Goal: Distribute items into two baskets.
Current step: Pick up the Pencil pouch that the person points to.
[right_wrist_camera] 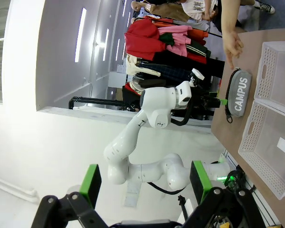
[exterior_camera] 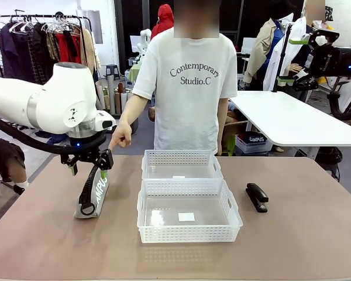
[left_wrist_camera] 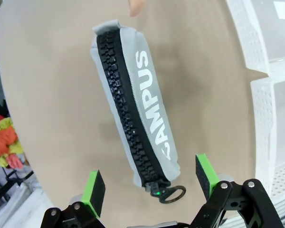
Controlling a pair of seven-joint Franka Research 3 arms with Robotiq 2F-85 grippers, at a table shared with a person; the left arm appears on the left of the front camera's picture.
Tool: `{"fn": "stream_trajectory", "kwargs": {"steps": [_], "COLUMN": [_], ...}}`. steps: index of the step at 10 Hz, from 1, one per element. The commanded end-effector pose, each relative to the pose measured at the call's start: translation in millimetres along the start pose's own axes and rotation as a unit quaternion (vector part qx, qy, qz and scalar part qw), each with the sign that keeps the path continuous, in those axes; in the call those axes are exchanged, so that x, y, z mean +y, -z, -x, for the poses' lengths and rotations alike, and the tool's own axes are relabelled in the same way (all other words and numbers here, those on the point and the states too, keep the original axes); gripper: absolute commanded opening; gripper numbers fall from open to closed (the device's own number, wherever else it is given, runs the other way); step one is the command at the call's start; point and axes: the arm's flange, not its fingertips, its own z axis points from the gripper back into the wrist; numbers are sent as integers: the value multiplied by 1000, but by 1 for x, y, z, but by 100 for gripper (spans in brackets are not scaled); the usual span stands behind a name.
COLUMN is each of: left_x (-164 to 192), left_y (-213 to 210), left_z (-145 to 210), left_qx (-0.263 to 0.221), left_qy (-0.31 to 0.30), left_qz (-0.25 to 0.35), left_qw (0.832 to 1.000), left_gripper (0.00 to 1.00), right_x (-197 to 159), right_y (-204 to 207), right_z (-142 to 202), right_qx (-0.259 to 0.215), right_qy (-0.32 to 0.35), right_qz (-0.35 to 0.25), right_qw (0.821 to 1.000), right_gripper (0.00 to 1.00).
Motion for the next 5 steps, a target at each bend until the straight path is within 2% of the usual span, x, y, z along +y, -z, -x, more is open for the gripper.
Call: {"fn": "stream_trajectory", "kwargs": {"steps": [1,5], "left_x": [0,11], "left_y": [14,36], "left_z": [-10,-14], "left_qx": [7,22], "left_qy": [-31,-49], "left_qz": [-5,0], "left_qw": [999,999], "left_gripper": [100,100], "right_x": [2,2], "right_y": [0,0], "right_z": [0,0], "right_qx": [0,0], "right_qy": [-2,-2], "right_qz": [-1,-1], "right_qw": [1000,1000], "right_gripper": [100,100]}}
